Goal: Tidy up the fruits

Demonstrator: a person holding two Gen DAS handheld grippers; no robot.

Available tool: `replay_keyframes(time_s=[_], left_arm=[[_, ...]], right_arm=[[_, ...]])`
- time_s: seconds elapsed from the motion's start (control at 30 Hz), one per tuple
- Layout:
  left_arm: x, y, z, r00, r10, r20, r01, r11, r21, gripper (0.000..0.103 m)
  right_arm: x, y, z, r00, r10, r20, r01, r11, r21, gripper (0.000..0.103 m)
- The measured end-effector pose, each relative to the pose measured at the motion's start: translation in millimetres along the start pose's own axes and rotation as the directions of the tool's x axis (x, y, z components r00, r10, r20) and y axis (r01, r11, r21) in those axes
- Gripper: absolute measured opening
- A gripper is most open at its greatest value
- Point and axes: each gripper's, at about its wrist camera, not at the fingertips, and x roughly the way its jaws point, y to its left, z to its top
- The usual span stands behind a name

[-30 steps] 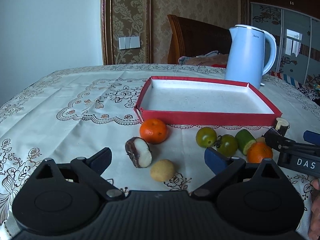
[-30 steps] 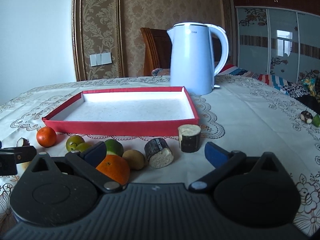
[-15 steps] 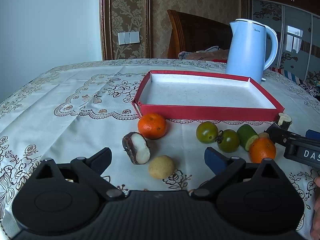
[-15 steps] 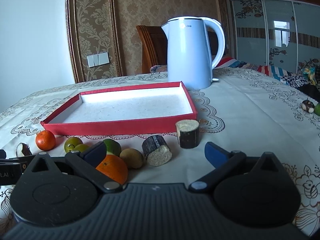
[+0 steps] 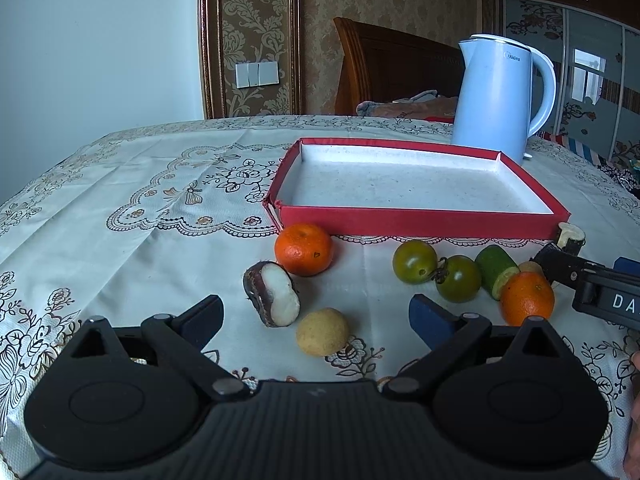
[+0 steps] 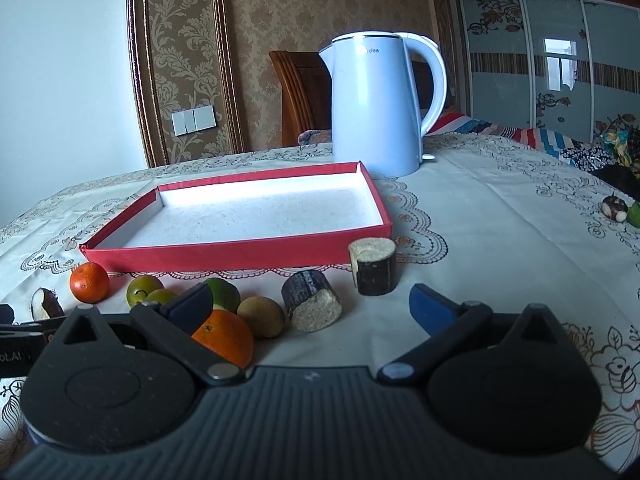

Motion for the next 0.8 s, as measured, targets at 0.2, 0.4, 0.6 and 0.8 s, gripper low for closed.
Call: replay_keyframes(time_s=[0.2, 0.4, 0.6, 0.8], left_arm=[[0.6, 0.5, -0.6, 1.000, -0.001, -0.002, 0.001, 1.000, -0.003, 0.100], [1.2, 0.9, -1.0, 1.000, -0.003, -0.002, 0.003, 1.000, -0.002, 0.100], [1.2, 0.7, -1.8, 1.000, -0.005, 0.000, 0.005, 1.000, -0.001, 0.100], [1.6, 0.1, -1.9, 1.000, -0.007, -0.005, 0.007, 1.000, -0.001, 0.100]], right_arm=[[-1.2, 1.1, -0.8, 1.000, 0.000, 0.008, 0.000, 1.000, -0.006, 0.103], [-1.1, 1.1, -0.7, 1.000, -0.001, 0.009, 0.001, 1.000, -0.007, 0.103], [-1.9, 1.2, -0.8, 1.000, -0.002, 0.013, 0.002, 1.000, -0.011, 0.103], [-2.5, 1.2, -1.1, 1.000, -0.003, 0.014, 0.003, 1.000, -0.014, 0.103]])
